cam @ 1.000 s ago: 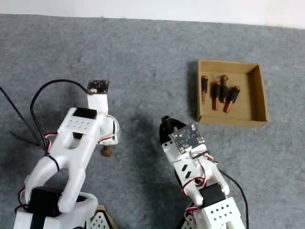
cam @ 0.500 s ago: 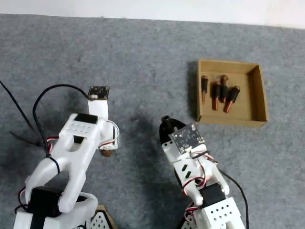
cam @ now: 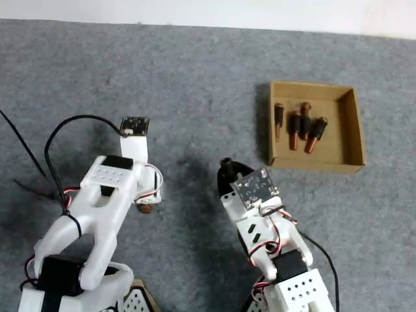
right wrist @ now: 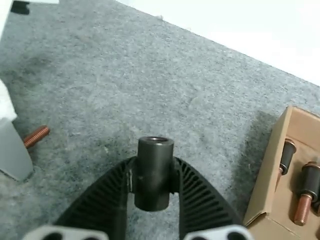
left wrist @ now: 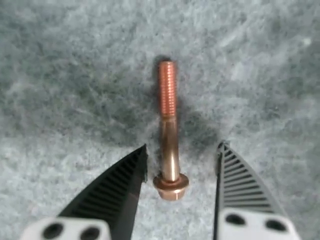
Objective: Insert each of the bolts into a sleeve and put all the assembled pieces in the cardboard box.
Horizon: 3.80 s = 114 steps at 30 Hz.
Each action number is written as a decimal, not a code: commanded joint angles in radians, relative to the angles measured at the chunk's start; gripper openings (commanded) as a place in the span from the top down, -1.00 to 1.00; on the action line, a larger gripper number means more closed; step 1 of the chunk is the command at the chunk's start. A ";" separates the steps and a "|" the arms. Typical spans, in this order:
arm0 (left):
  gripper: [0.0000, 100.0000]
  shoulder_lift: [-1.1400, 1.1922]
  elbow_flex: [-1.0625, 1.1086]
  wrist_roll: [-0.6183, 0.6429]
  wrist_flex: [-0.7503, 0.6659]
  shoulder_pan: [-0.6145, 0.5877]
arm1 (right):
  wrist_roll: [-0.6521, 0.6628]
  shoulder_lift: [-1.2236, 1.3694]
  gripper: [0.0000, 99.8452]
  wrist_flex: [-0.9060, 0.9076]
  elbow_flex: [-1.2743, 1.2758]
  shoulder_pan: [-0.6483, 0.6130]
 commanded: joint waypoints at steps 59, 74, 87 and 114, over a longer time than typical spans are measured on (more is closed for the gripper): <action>0.81 0.025 0.004 -0.025 -0.028 -0.007 | 0.012 -0.016 0.99 -0.039 -0.002 0.010; 0.82 0.251 -0.177 -0.025 0.081 -0.015 | 0.012 -0.016 0.99 -0.039 -0.002 0.010; 0.99 0.199 -0.186 -0.100 0.107 -0.013 | 0.012 -0.016 0.99 -0.039 -0.002 0.012; 0.99 -0.479 0.002 -1.488 0.169 -0.143 | 0.012 -0.016 0.99 -0.039 -0.001 0.012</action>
